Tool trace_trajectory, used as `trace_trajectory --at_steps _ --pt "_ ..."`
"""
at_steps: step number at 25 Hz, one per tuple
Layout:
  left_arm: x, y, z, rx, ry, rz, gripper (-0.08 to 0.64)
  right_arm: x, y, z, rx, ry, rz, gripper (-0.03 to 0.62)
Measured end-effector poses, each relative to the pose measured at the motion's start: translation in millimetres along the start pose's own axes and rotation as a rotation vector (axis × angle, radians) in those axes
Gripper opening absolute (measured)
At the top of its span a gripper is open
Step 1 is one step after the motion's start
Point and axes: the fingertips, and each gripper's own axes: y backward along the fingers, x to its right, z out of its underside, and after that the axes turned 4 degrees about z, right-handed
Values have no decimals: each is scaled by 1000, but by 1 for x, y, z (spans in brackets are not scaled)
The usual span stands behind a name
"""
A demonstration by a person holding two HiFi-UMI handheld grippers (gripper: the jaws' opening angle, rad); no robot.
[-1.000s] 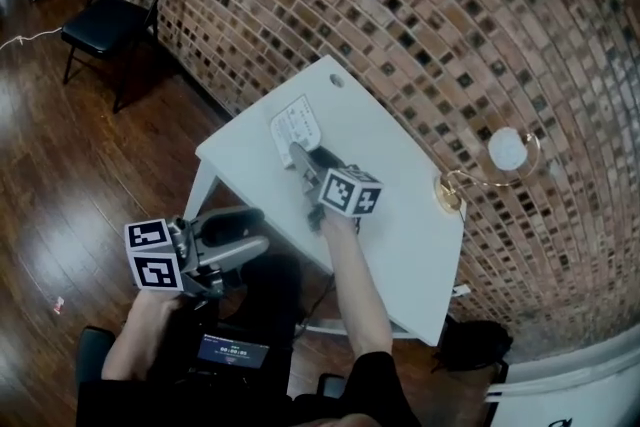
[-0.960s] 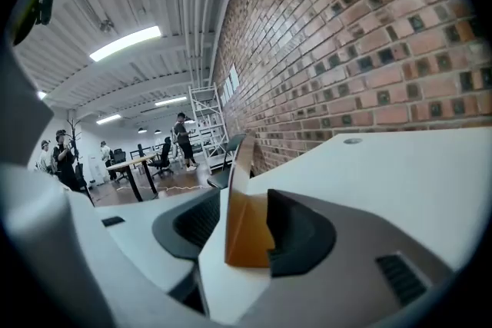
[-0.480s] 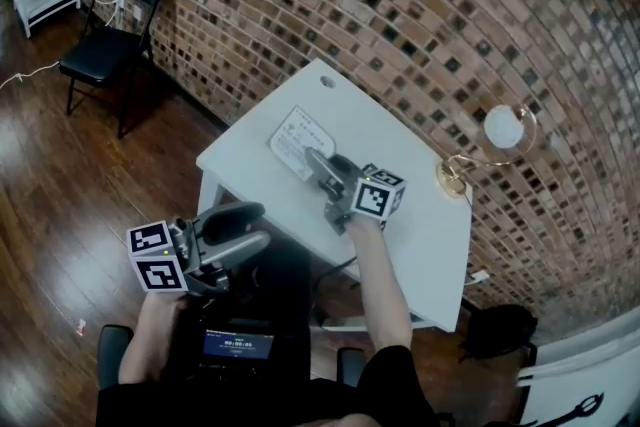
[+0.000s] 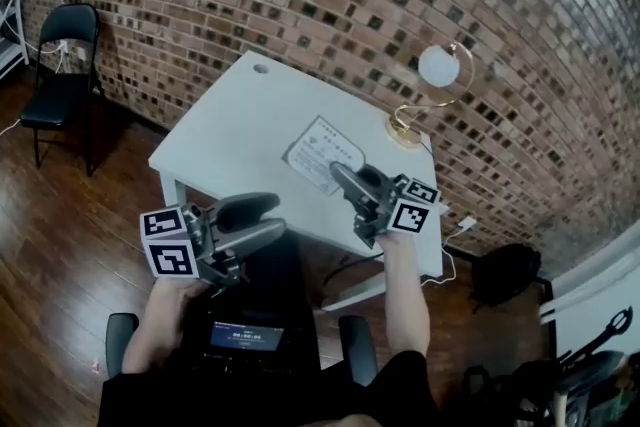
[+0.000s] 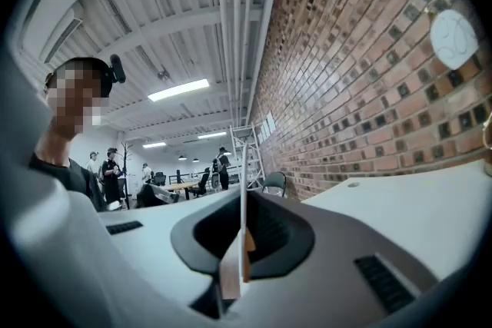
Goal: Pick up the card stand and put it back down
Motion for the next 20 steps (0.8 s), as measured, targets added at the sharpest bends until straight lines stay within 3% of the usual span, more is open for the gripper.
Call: trace_trajectory --at_steps 8,14,20 --pt "6 -44 30 -61 56 102 198 -15 62 0 18 32 62 23" --pt "-8 -38 25 -51 49 99 198 -5 59 -1 -17 33 45 23" --pt "-33 -24 7 3 57 64 198 35 49 0 -57 2 1 23"
